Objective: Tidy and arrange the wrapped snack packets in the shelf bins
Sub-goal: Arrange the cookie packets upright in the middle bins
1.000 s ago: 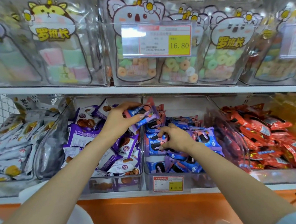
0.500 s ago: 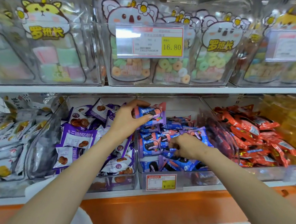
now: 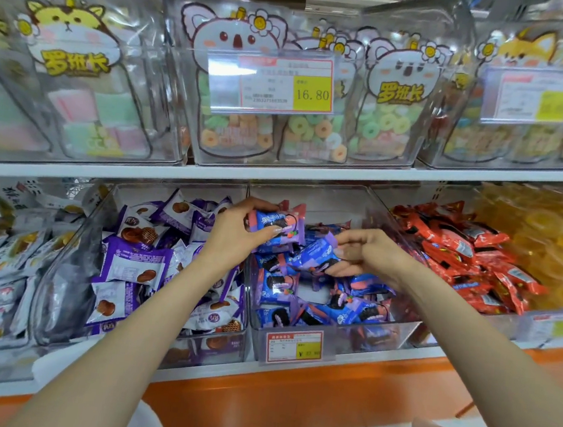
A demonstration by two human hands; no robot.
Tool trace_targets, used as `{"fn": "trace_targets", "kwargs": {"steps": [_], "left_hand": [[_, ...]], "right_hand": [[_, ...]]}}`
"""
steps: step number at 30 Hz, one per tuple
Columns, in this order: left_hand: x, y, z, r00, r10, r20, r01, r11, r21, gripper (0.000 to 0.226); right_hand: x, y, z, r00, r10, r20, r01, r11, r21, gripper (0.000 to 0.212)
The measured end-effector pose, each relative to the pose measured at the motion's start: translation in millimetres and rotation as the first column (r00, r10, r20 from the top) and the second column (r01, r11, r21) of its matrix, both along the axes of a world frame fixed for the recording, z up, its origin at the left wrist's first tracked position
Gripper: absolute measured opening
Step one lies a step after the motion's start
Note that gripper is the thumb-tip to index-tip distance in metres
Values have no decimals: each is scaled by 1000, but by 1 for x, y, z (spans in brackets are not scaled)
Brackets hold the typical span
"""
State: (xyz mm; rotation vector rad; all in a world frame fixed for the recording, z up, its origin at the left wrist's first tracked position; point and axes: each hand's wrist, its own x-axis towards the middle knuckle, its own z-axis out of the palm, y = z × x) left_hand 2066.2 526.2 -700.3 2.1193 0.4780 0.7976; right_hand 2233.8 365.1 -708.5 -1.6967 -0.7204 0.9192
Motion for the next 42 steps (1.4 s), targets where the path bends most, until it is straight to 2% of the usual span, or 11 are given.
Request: {"fn": "trace_targets", "kwargs": {"steps": [5, 7, 9, 11, 16, 22, 25, 29, 31, 34, 42], "left_hand": [[0, 0, 0, 1000, 23, 10, -23, 1000, 3, 27], [0, -1, 0, 1000, 27, 8, -27, 1000, 9, 28], [0, -1, 0, 1000, 29, 3, -29, 999, 15, 28], [0, 0, 0, 1000, 28, 3, -28, 1000, 11, 27], [1, 2, 0, 999, 51, 15, -51, 999, 20, 27], [-2, 5, 1, 997, 73, 20, -74, 995, 59, 28], [-3, 6, 1, 997, 76, 16, -77, 995, 67, 28], [-4, 9, 1, 997, 77, 13, -78, 994, 77, 28], [-4, 9, 0, 997, 74, 14, -75, 994, 79, 27], [-3, 9, 0, 997, 76, 9, -77, 994, 82, 28], [-3, 10, -1, 997, 81, 6, -81, 994, 75, 29]], "right_hand": [[1, -2, 5, 996, -16, -90, 22, 998, 65, 14], [0, -1, 2, 1000, -5, -5, 5, 1000, 19, 12], [-1, -1, -5, 985, 29, 169, -24, 999, -35, 10], [0, 0, -9, 957, 33, 289, -20, 999, -49, 21], [3, 11, -19, 937, 11, 348, 11, 998, -63, 49], [-4, 29, -37, 868, 139, 476, -84, 987, -134, 38], [-7, 33, -39, 848, 259, 463, -183, 962, -203, 37], [-13, 45, -53, 716, 411, 564, -258, 907, -334, 35], [-13, 51, -57, 641, 405, 651, -222, 911, -349, 38], [-10, 58, -60, 584, 362, 727, -174, 930, -324, 37], [-10, 59, -61, 645, 462, 609, -277, 884, -377, 37]]}}
